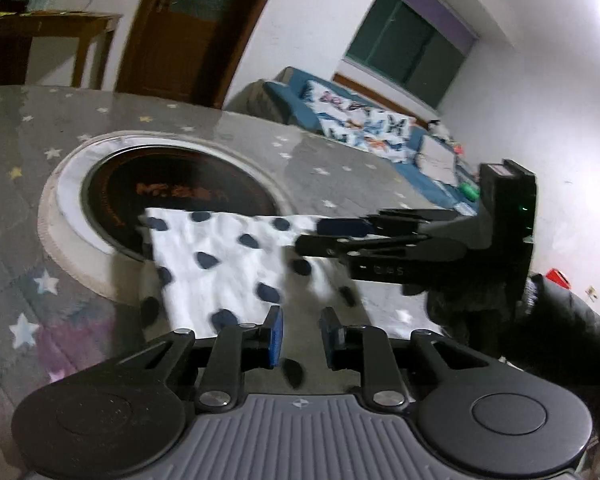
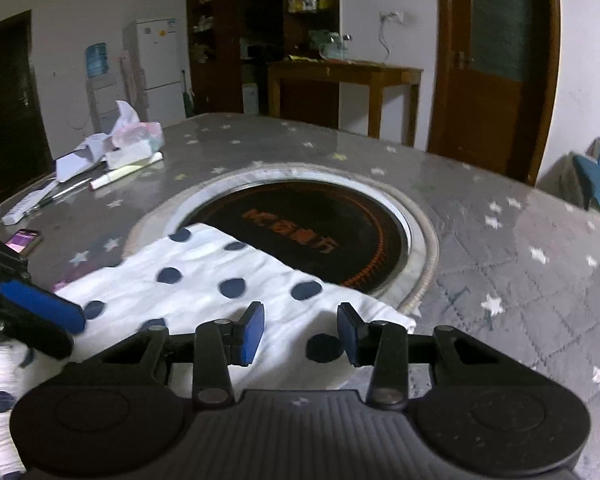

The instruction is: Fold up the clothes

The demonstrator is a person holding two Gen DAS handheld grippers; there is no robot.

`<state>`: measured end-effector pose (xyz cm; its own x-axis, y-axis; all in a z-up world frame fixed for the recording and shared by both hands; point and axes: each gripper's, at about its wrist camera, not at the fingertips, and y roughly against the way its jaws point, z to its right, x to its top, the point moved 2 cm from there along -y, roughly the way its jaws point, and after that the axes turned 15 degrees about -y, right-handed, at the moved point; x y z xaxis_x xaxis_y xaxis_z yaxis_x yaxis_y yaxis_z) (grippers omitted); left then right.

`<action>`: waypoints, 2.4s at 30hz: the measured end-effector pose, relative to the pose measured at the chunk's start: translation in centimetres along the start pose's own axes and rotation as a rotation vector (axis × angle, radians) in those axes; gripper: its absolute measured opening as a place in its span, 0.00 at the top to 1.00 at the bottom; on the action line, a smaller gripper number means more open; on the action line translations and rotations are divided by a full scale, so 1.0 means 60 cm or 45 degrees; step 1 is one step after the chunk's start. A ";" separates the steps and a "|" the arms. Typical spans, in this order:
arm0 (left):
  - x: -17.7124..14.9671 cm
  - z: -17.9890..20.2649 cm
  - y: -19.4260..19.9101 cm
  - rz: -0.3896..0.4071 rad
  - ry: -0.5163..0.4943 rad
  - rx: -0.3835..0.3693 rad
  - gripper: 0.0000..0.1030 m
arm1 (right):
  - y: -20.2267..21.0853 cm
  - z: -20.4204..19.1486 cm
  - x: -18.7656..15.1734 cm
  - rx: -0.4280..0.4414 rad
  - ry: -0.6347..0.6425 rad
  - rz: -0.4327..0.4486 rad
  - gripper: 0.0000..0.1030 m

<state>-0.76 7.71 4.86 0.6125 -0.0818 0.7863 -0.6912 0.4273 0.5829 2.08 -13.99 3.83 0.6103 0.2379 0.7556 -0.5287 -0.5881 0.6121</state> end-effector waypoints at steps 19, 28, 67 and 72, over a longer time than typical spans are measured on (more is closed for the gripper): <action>-0.043 -0.024 0.033 -0.034 0.074 0.060 0.66 | -0.035 0.026 0.033 -0.063 -0.033 0.005 0.53; -0.068 -0.002 0.085 -0.043 0.030 0.065 0.47 | -0.055 0.050 0.034 -0.051 -0.081 -0.091 0.52; 0.024 0.016 -0.121 -0.148 -0.195 -0.065 0.72 | 0.230 0.182 -0.148 -0.635 -0.578 0.180 0.85; 0.072 0.027 -0.190 -0.162 -0.238 -0.086 0.73 | 0.277 0.172 -0.200 -0.694 -0.693 0.222 0.85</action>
<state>9.15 1.03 1.90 0.6069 -0.3014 0.7354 -0.5819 0.4618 0.6694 -7.95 -34.59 2.54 0.6203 -0.3173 0.7173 -0.7722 -0.0869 0.6294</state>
